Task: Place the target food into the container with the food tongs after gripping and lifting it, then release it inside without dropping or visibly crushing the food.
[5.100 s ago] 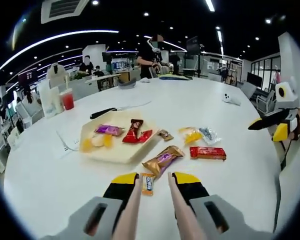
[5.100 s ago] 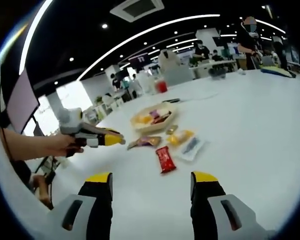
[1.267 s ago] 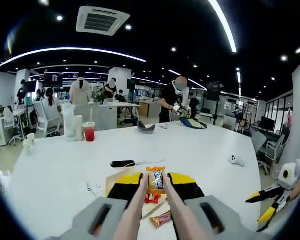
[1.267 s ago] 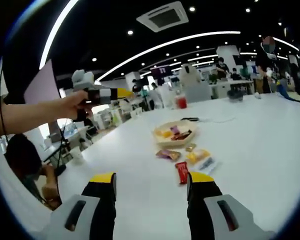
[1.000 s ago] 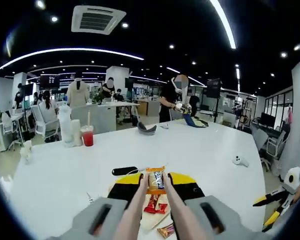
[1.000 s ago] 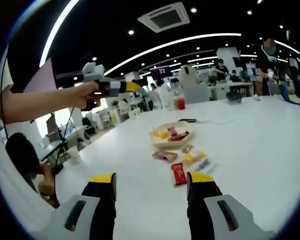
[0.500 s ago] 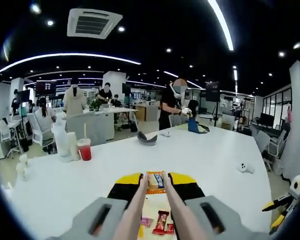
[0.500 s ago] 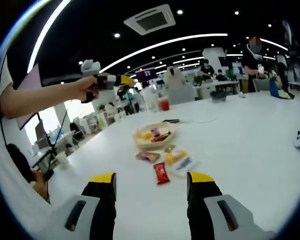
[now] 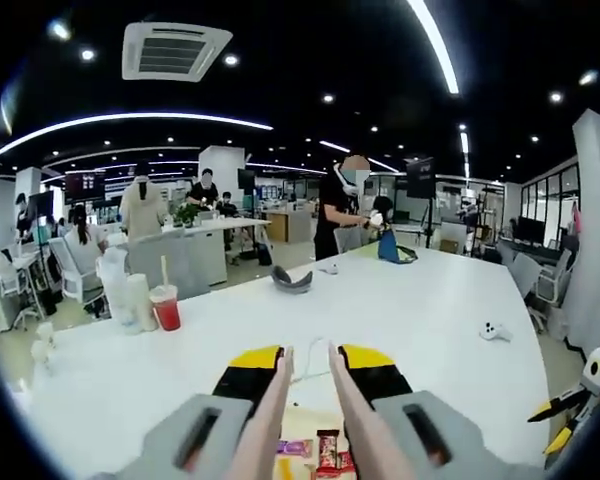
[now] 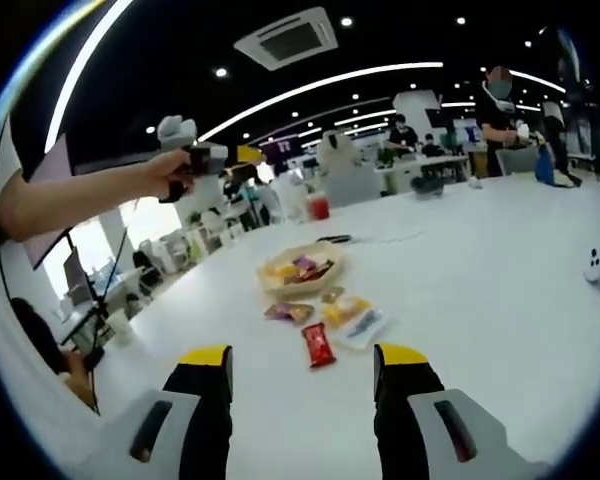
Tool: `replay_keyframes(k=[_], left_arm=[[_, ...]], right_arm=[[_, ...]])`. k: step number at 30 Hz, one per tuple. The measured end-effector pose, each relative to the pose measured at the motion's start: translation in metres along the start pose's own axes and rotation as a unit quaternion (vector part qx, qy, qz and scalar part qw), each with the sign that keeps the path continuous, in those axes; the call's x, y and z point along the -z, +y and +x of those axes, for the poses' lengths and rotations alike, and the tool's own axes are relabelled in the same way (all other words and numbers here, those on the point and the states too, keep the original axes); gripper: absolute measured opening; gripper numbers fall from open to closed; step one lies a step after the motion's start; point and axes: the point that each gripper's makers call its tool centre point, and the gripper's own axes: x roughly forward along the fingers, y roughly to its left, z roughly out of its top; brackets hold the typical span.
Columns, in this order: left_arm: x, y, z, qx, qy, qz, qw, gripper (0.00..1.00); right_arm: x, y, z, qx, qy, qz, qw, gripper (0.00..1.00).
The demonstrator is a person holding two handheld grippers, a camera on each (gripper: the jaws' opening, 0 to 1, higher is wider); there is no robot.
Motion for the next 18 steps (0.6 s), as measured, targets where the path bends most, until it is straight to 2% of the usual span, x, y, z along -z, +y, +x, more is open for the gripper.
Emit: replay_keyframes(k=[4, 9, 12, 18], left_arm=[[0.008, 0.004, -0.008, -0.007, 0.008, 0.019, 0.9998, 0.21], [0.012, 0.004, -0.024, -0.007, 0.002, 0.009, 0.9999, 0.21], [0.013, 0.0, -0.033, -0.002, -0.012, 0.013, 0.9998, 0.21], [0.015, -0.008, -0.048, 0.002, -0.017, -0.002, 0.9998, 0.22]], right_arm=[[0.001, 0.002, 0.001, -0.003, 0.002, 0.001, 1.0, 0.57], [0.001, 0.005, 0.003, -0.008, 0.002, 0.001, 1.0, 0.57], [0.0, 0.008, 0.004, -0.013, 0.002, 0.003, 0.9999, 0.57], [0.002, 0.015, 0.003, -0.026, 0.004, 0.001, 0.9997, 0.57]])
